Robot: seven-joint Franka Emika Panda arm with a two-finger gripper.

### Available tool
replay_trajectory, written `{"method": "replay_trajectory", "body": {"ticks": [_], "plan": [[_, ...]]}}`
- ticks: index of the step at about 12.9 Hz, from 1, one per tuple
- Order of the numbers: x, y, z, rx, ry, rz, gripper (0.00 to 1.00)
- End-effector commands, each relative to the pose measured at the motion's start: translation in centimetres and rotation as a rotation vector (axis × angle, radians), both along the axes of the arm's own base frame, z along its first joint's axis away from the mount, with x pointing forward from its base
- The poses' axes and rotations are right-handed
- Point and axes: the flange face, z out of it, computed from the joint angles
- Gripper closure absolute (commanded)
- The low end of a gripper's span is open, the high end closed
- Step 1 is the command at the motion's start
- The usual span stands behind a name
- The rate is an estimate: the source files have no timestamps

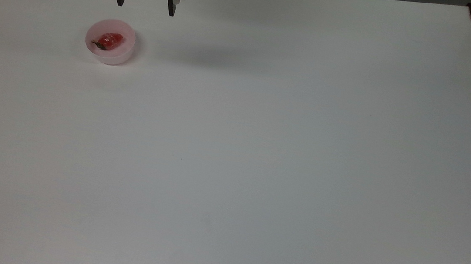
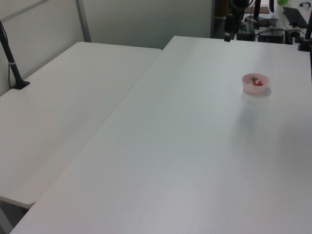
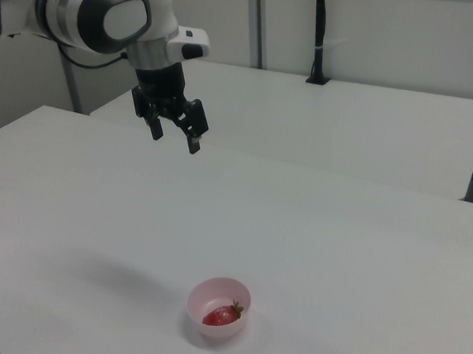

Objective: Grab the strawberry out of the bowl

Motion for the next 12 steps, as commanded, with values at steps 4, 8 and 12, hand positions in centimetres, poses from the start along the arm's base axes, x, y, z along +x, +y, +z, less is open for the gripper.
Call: {"method": "replay_trajectory", "body": {"ticks": [4,8,12], "plan": [[-0.21,-0.02,0.56,0.016,-0.018,-0.018,0.0],[-0.26,-0.1,0.71,0.017,-0.019,-0.02,0.0],[-0.75,-0.66,0.64,0.006,0.01,0.013,0.0]]}}
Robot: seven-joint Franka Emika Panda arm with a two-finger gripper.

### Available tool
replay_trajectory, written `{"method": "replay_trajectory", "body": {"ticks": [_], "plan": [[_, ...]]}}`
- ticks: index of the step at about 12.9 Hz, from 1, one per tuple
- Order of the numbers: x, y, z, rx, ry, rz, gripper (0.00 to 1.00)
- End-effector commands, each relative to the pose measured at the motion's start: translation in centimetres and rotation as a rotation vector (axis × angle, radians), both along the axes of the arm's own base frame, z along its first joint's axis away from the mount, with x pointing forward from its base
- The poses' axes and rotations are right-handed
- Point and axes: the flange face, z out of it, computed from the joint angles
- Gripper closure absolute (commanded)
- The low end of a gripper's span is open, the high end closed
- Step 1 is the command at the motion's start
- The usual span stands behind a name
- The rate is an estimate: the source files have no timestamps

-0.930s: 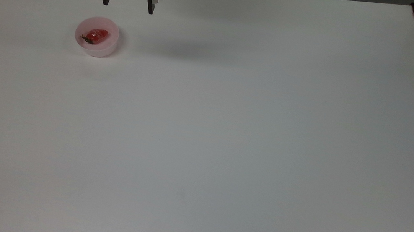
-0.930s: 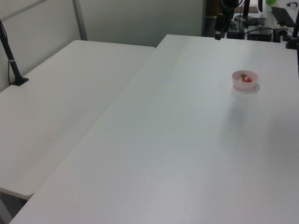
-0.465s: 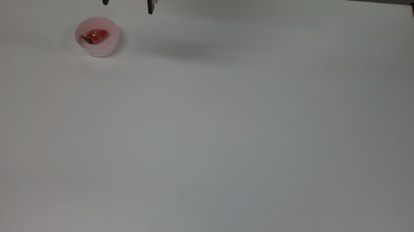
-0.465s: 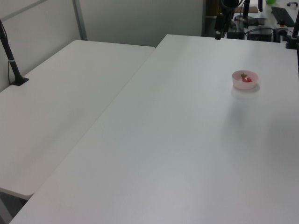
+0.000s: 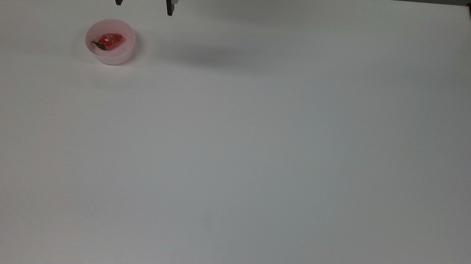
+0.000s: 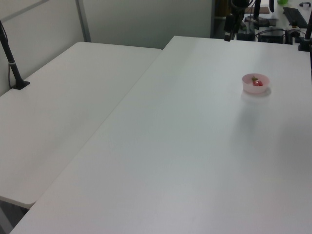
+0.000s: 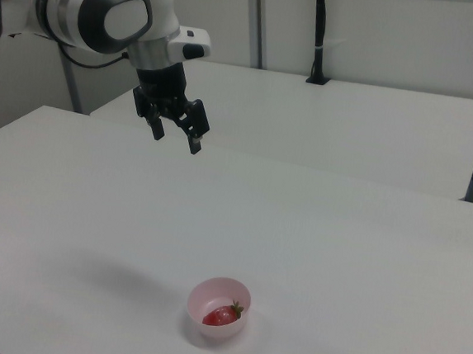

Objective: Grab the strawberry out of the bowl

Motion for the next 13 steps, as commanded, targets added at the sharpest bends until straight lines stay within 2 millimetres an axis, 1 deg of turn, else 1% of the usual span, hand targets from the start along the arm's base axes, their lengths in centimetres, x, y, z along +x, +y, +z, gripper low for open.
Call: {"method": "replay_trajectory", "body": {"ticks": [1,2,3,5,6,7,8,10,11,12,13], "plan": [[-1.1,-0.7,0.6,0.002,0.03,0.058,0.0],[-1.6,-1.0,1.0,-0.003,0.039,0.114,0.0],[-2.0,-1.2,1.0,-0.006,0.061,0.188,0.0],[-2.7,-2.4,0.8,-0.044,0.108,0.306,0.0],[-3.0,-3.5,0.5,-0.103,0.143,0.329,0.0],[-3.2,-4.7,0.1,-0.119,0.157,0.313,0.0],[-3.6,-6.2,-0.7,-0.112,0.17,0.286,0.0],[-4.7,-9.0,-3.3,-0.111,0.223,0.251,0.0],[-5.0,-9.9,-4.1,-0.115,0.243,0.239,0.0],[-5.2,-10.6,-5.7,-0.109,0.262,0.229,0.06],[-5.4,-11.3,-6.9,-0.108,0.258,0.216,0.11]]}}
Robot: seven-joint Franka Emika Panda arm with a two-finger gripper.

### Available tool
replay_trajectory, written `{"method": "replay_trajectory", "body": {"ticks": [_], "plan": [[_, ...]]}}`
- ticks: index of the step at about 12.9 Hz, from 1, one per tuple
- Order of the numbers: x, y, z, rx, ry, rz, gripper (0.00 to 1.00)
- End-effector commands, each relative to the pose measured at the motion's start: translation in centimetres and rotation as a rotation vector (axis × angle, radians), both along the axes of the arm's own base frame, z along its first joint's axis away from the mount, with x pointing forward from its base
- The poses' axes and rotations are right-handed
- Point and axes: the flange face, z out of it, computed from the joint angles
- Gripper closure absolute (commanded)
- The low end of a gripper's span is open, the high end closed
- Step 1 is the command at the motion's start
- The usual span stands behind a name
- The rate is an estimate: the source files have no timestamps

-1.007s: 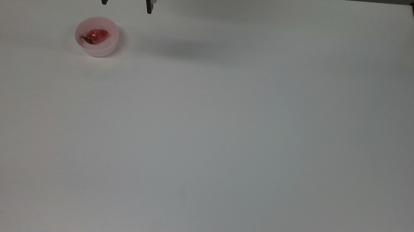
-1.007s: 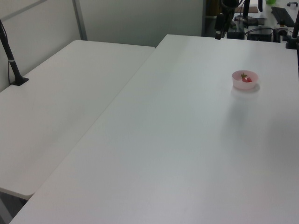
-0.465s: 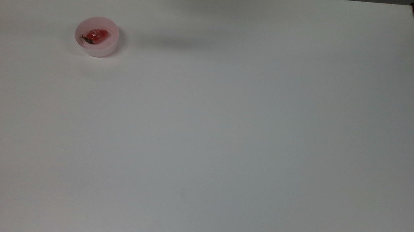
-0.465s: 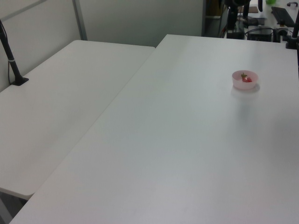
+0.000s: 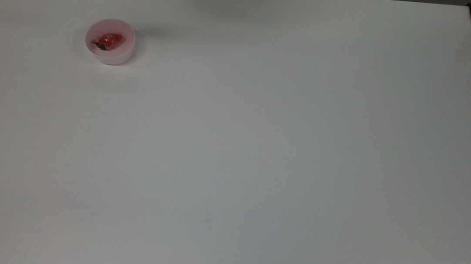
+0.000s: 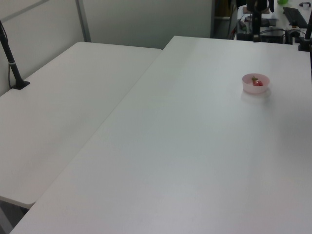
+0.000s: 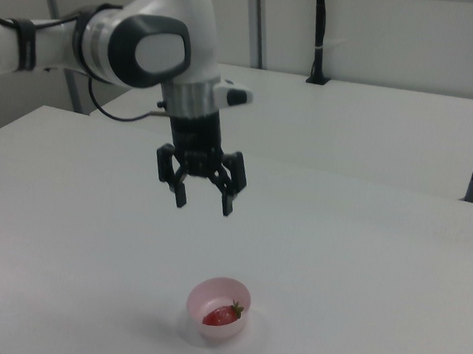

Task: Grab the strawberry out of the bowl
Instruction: 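Move the open gripper over the pink bowl and lower it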

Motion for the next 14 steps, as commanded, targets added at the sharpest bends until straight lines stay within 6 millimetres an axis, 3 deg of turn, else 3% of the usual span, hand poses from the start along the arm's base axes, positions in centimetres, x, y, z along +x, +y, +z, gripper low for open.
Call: {"method": "replay_trajectory", "body": {"ticks": [1,4,5,7,14], "plan": [[-1.4,-2.7,-4.1,-0.008,0.02,-0.031,0.17],[-2.7,-4.1,-9.3,0.008,0.039,-0.081,0.24],[-2.8,-5.2,-11.8,0.017,0.047,-0.152,0.25],[-2.0,-5.2,-14.2,0.036,0.044,-0.251,0.24],[-0.4,-5.0,-17.3,0.049,0.004,-0.295,0.24]]}}
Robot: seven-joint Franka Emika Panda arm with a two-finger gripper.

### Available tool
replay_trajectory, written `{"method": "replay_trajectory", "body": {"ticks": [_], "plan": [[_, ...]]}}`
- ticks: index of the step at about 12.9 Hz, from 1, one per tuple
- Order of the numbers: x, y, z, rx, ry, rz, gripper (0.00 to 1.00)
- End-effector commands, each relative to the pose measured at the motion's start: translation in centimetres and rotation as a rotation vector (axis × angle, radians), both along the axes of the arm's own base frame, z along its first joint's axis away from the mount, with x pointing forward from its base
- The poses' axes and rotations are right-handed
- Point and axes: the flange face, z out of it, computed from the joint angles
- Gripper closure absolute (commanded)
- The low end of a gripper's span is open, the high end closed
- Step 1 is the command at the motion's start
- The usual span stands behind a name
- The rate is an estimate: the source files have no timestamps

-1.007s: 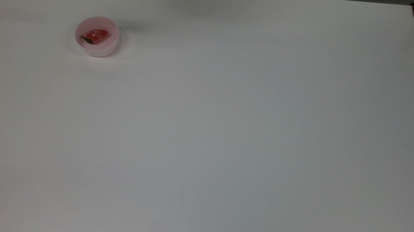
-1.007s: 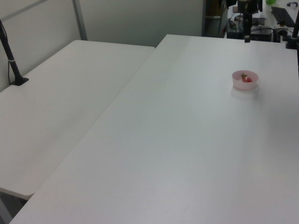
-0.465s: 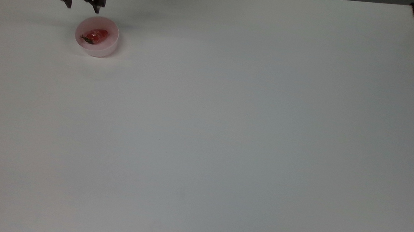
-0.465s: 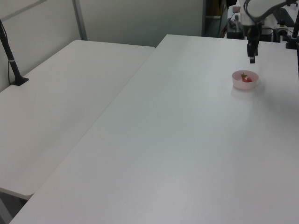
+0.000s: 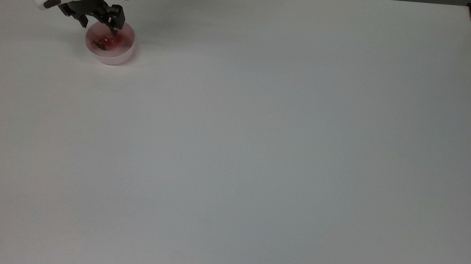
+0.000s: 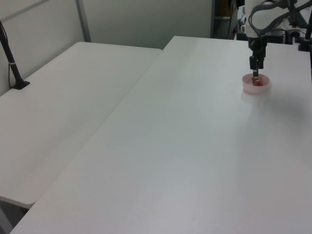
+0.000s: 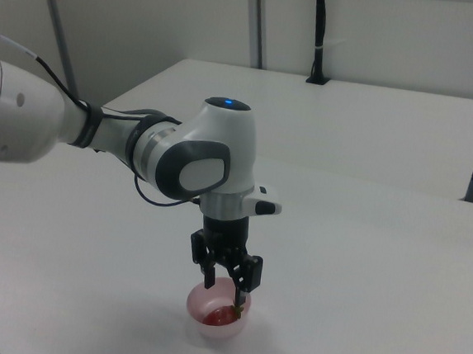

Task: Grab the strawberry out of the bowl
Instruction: 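Move the open gripper over the pink bowl and lower it, then close the gripper on the red strawberry inside the bowl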

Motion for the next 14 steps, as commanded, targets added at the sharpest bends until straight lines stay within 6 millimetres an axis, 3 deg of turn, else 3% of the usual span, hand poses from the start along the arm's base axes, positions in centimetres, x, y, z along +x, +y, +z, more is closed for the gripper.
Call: {"method": "replay_trajectory", "body": {"ticks": [1,3,9,11,12,14], "plan": [[0.5,0.0,-1.9,-0.004,-0.011,-0.045,0.24],[0.4,0.1,-3.4,0.003,-0.013,-0.07,0.24],[0.1,1.2,-4.3,0.015,-0.003,-0.089,0.24],[-0.7,1.5,-5.5,0.021,0.021,-0.083,0.25],[-0.8,1.5,-5.7,0.02,0.025,-0.081,0.29],[-0.8,1.5,-5.7,0.02,0.024,-0.08,0.56]]}}
